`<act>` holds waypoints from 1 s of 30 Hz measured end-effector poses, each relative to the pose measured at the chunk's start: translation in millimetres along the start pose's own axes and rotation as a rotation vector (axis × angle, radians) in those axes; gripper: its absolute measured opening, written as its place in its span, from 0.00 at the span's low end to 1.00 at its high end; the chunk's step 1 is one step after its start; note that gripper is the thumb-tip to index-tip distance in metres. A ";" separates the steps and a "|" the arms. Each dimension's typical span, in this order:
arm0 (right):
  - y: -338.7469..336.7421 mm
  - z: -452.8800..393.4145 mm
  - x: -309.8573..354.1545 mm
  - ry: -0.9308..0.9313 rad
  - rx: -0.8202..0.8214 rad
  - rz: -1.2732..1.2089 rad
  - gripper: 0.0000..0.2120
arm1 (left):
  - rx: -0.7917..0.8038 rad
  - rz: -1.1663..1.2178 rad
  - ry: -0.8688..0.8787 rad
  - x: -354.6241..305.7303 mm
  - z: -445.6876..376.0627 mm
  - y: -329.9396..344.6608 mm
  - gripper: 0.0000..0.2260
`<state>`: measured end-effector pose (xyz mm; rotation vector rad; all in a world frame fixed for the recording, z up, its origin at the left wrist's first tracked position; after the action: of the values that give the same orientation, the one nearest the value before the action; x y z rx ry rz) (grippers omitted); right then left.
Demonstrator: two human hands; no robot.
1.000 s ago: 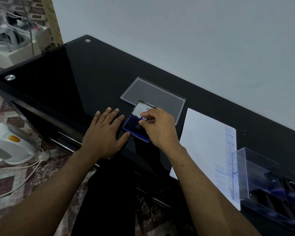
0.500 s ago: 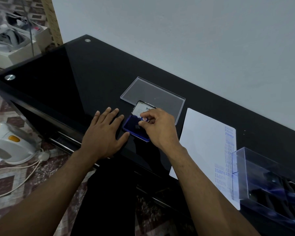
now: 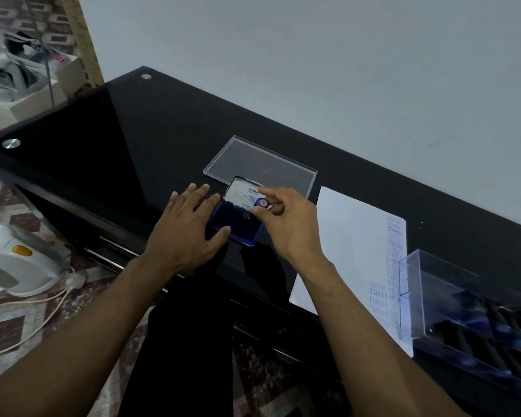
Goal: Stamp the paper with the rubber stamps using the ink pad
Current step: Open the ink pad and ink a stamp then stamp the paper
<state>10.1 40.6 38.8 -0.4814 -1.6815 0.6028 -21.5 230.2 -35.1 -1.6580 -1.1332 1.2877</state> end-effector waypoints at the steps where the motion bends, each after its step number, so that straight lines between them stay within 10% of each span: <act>1: -7.7 2.4 -2.8 -0.001 -0.015 0.013 0.16 | 0.000 0.006 0.015 -8.8 -2.2 -1.1 0.35; 30: -202.6 96.0 -140.1 0.236 -0.311 0.187 0.11 | 0.215 0.116 0.379 -251.0 -20.0 82.7 0.33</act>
<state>-55.3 -215.5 45.4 -0.9062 -1.5181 0.4004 -12.4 -34.5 -25.7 -1.7298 -0.6589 1.0619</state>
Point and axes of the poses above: each hand's wrist, its own z-axis away from the middle knuckle, its own y-axis out of the palm, x = y × z, the point moved 7 cm from there along -z, towards the middle knuckle, and after that the axes turned 1 degree about y, right-handed, at the moved point
